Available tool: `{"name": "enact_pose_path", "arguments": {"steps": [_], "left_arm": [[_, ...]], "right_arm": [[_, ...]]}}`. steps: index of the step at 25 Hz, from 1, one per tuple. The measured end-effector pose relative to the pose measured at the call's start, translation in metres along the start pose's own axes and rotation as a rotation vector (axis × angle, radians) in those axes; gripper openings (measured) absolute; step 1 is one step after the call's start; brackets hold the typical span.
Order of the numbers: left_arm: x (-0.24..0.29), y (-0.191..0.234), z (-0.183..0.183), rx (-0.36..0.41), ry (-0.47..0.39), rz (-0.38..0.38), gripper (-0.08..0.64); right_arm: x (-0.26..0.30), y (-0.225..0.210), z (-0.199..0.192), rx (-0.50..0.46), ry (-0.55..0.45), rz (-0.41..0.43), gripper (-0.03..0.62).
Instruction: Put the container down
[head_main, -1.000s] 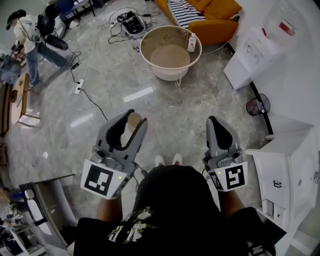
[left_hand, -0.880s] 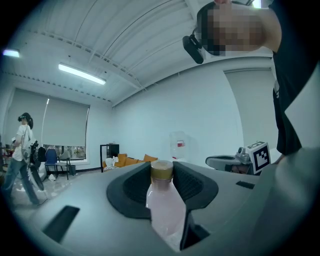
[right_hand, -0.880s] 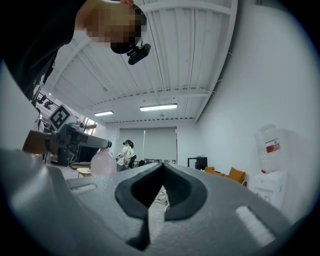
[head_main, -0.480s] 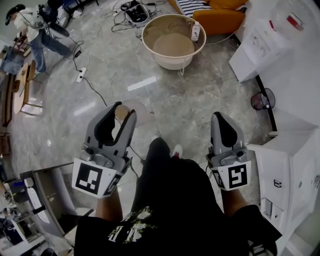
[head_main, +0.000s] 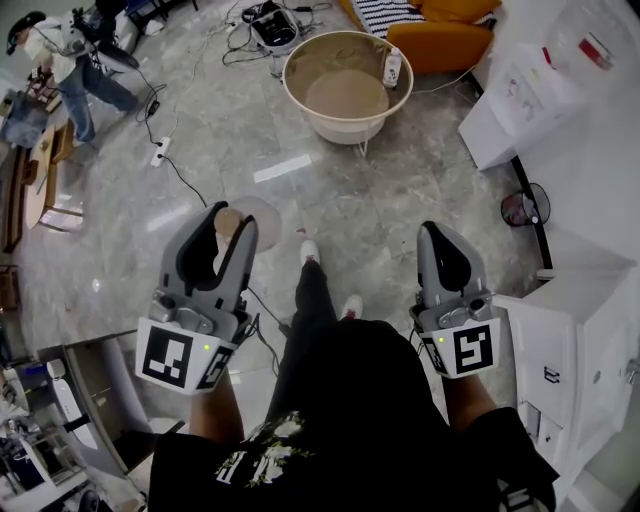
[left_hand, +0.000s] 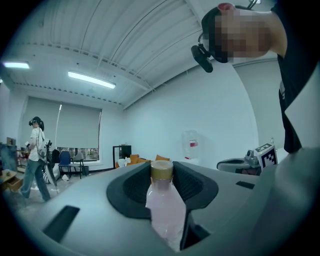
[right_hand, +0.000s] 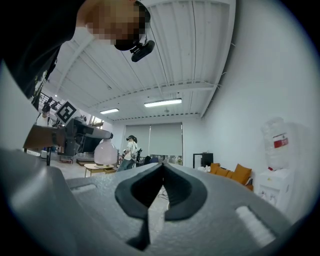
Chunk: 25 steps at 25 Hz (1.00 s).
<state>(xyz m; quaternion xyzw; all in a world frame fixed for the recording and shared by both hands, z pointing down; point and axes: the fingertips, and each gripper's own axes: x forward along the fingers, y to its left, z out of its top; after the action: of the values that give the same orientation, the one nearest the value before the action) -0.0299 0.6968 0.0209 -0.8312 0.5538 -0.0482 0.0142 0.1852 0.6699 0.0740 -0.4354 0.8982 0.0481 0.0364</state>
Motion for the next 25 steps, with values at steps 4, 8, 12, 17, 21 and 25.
{"name": "enact_pose_path", "arguments": {"steps": [4,8,12,17,21,25], "left_arm": [[0.015,0.01,-0.004,-0.002,0.008,0.001,0.149],[0.034,0.016,-0.003,0.013,0.016,-0.011,0.149],[0.052,0.031,-0.004,-0.009,0.013,-0.027,0.149],[0.067,0.057,0.003,0.014,0.017,-0.036,0.149],[0.075,0.082,0.006,0.027,0.001,-0.047,0.149],[0.092,0.103,0.009,0.023,-0.006,-0.074,0.149]], "right_arm": [[0.015,-0.009,-0.006,0.013,0.018,-0.005,-0.005],[0.029,-0.022,-0.009,0.0,0.031,-0.026,-0.005],[0.054,-0.027,-0.022,0.013,0.08,-0.026,-0.005],[0.095,-0.022,-0.016,0.006,0.072,0.003,-0.005],[0.124,-0.017,-0.015,0.007,0.06,-0.007,-0.005],[0.151,-0.016,-0.011,0.0,0.038,-0.013,-0.005]]}}
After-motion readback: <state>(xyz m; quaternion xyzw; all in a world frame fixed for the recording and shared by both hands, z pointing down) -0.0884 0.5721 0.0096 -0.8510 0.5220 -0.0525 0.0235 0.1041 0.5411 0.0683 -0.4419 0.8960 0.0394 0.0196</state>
